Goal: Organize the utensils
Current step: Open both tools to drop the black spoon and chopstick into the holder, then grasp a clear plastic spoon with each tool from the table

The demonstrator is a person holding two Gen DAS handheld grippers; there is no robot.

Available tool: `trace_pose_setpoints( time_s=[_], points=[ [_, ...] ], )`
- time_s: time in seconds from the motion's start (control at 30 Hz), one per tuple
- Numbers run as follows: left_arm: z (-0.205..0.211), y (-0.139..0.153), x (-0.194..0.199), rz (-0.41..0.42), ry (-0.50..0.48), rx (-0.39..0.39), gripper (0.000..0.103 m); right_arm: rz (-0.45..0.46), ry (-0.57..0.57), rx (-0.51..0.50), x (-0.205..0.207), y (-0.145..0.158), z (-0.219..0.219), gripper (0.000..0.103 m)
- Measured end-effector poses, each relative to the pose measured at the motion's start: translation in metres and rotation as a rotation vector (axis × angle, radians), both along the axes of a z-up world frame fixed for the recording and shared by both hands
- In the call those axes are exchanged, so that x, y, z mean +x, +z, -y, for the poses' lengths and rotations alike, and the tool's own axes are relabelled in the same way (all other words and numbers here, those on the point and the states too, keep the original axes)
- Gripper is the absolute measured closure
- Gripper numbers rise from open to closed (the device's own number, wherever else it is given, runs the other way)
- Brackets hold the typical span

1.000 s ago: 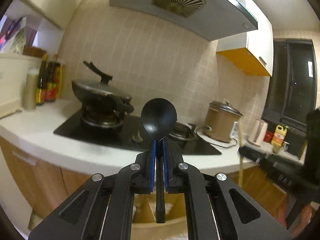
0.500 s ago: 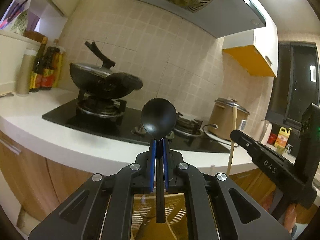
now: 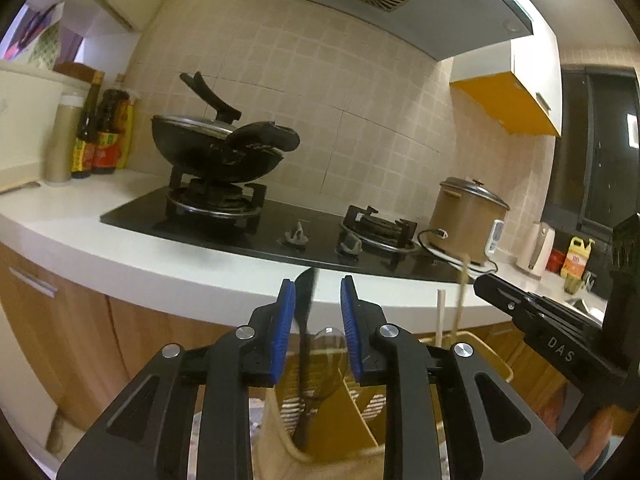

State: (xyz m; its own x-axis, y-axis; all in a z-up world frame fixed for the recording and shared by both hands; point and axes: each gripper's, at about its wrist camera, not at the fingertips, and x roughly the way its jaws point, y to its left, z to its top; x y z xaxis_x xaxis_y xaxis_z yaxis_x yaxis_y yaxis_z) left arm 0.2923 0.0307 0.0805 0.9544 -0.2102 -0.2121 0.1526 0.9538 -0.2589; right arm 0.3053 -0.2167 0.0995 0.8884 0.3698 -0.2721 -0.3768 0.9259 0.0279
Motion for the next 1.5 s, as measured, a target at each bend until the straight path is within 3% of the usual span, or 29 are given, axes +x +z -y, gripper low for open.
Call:
trace_pose_setpoints(
  time_s=[0.03,0.37,0.43,0.57,0.73,0.9,1.07,1.2,1.5],
  points=[
    [-0.001,0.001,-0.002,-0.004,-0.001,-0.001,0.079,-0.011,-0.003,0.005,-0.004,0.000,0.003,0.078],
    [-0.021,0.013,-0.046,-0.093,-0.069,-0.025,0.078,-0.112,-0.011,0.033,-0.047,0.019,0.027,0.078],
    [-0.020,0.015,-0.053,-0.144,-0.090,0.000,0.077,-0.162,0.002,0.035,-0.057,0.021,0.030,0.078],
    [-0.015,0.012,-0.072,-0.266,-0.155,0.057,0.067,-0.263,0.009,0.005,-0.080,0.020,0.034,0.078],
    [-0.001,0.000,-0.100,-0.361,-0.148,0.214,0.067,-0.367,0.008,-0.050,-0.104,0.011,0.032,0.078],
    [0.000,-0.022,-0.117,-0.489,-0.180,0.234,0.067,-0.564,0.024,-0.094,-0.117,-0.016,0.030,0.078],
    [-0.001,-0.058,-0.121,-0.651,-0.216,0.230,0.067,-0.779,0.057,-0.143,-0.127,-0.063,0.023,0.078],
    [-0.003,-0.087,-0.118,-0.775,-0.257,0.170,0.067,-0.923,0.073,-0.193,-0.133,-0.099,0.011,0.078],
    [-0.014,-0.111,-0.112,-0.863,-0.277,0.088,0.067,-1.030,0.059,-0.215,-0.136,-0.134,-0.001,0.078]
  ],
)
